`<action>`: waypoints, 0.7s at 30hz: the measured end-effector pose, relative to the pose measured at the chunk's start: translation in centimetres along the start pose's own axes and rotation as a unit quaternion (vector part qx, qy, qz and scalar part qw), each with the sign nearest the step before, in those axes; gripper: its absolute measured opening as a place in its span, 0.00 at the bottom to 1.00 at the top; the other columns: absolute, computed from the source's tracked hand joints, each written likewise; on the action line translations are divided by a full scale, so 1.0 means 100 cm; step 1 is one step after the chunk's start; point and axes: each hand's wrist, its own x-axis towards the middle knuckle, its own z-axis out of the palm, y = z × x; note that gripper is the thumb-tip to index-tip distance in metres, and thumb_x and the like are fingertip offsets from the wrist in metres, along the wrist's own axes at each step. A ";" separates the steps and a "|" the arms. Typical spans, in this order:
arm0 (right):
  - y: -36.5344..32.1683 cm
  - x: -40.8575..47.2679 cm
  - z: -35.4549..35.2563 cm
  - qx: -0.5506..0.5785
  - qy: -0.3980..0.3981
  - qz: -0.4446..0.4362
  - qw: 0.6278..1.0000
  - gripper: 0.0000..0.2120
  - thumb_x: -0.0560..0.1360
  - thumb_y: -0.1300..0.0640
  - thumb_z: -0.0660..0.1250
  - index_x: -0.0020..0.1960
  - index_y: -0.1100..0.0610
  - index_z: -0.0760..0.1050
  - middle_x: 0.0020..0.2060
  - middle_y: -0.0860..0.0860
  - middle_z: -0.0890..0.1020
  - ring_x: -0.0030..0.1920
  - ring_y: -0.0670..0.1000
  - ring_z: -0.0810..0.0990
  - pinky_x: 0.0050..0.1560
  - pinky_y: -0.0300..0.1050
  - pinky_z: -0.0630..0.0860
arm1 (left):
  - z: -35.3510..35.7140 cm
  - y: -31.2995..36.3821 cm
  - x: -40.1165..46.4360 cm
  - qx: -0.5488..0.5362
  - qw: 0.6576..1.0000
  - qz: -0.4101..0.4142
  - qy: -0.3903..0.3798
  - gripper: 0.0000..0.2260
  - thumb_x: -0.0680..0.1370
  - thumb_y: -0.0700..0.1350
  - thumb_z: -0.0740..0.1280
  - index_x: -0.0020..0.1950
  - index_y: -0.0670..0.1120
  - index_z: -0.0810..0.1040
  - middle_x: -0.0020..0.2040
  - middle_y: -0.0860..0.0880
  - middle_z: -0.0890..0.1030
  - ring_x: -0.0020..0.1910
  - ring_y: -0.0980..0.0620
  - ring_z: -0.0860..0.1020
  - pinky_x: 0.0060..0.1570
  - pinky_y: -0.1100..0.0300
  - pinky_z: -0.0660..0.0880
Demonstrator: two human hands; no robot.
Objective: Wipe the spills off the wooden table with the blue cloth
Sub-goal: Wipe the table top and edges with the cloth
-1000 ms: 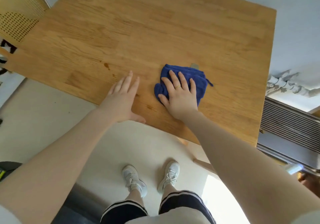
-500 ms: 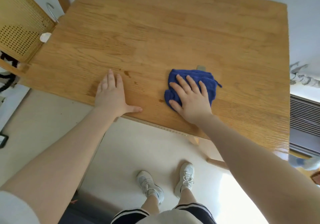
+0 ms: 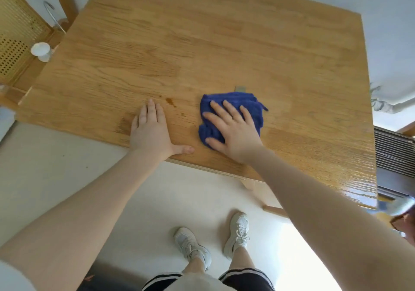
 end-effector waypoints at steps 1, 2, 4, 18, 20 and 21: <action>0.004 0.016 -0.003 0.009 -0.014 0.027 0.999 0.30 0.75 0.37 0.52 0.74 0.45 0.56 0.76 0.47 0.52 0.76 0.53 0.48 0.72 0.57 0.42 | 0.000 -0.001 0.000 -0.002 1.000 0.002 0.003 0.62 0.59 0.76 0.63 0.76 0.40 0.39 0.77 0.42 0.40 0.76 0.45 0.44 0.74 0.50 0.46; 0.004 0.031 -0.005 0.016 -0.020 0.062 0.998 0.29 0.76 0.38 0.53 0.75 0.45 0.53 0.76 0.46 0.50 0.76 0.53 0.46 0.72 0.57 0.40 | 0.001 -0.001 0.000 -0.005 1.000 0.004 0.006 0.62 0.59 0.76 0.64 0.76 0.40 0.39 0.77 0.43 0.40 0.76 0.45 0.44 0.74 0.50 0.47; -0.007 0.047 -0.006 0.023 -0.010 0.118 0.993 0.30 0.77 0.39 0.52 0.75 0.45 0.49 0.77 0.46 0.47 0.76 0.53 0.43 0.72 0.58 0.39 | 0.002 -0.002 -0.002 -0.012 1.000 0.008 0.007 0.62 0.58 0.76 0.64 0.76 0.40 0.39 0.77 0.43 0.40 0.76 0.45 0.44 0.74 0.50 0.46; -0.031 0.070 0.001 0.010 0.018 0.016 1.000 0.28 0.76 0.38 0.51 0.74 0.47 0.57 0.76 0.48 0.55 0.76 0.55 0.51 0.72 0.60 0.44 | -0.013 -0.039 0.011 0.019 0.995 0.097 -0.023 0.44 0.71 0.63 0.67 0.77 0.49 0.45 0.78 0.51 0.43 0.76 0.51 0.48 0.73 0.51 0.49; -0.033 0.094 0.000 0.016 0.013 0.044 0.999 0.28 0.77 0.39 0.52 0.74 0.47 0.54 0.76 0.48 0.51 0.76 0.54 0.46 0.72 0.59 0.40 | -0.006 -0.040 0.010 0.012 0.998 0.053 -0.017 0.46 0.69 0.64 0.66 0.77 0.50 0.43 0.78 0.51 0.41 0.77 0.49 0.45 0.73 0.48 0.46; -0.034 0.099 -0.001 0.018 0.014 0.048 0.999 0.28 0.77 0.39 0.51 0.75 0.47 0.53 0.76 0.48 0.51 0.76 0.54 0.46 0.72 0.59 0.40 | -0.006 -0.041 0.009 0.005 1.000 0.016 -0.018 0.49 0.68 0.66 0.67 0.77 0.50 0.41 0.77 0.49 0.39 0.76 0.47 0.44 0.73 0.47 0.45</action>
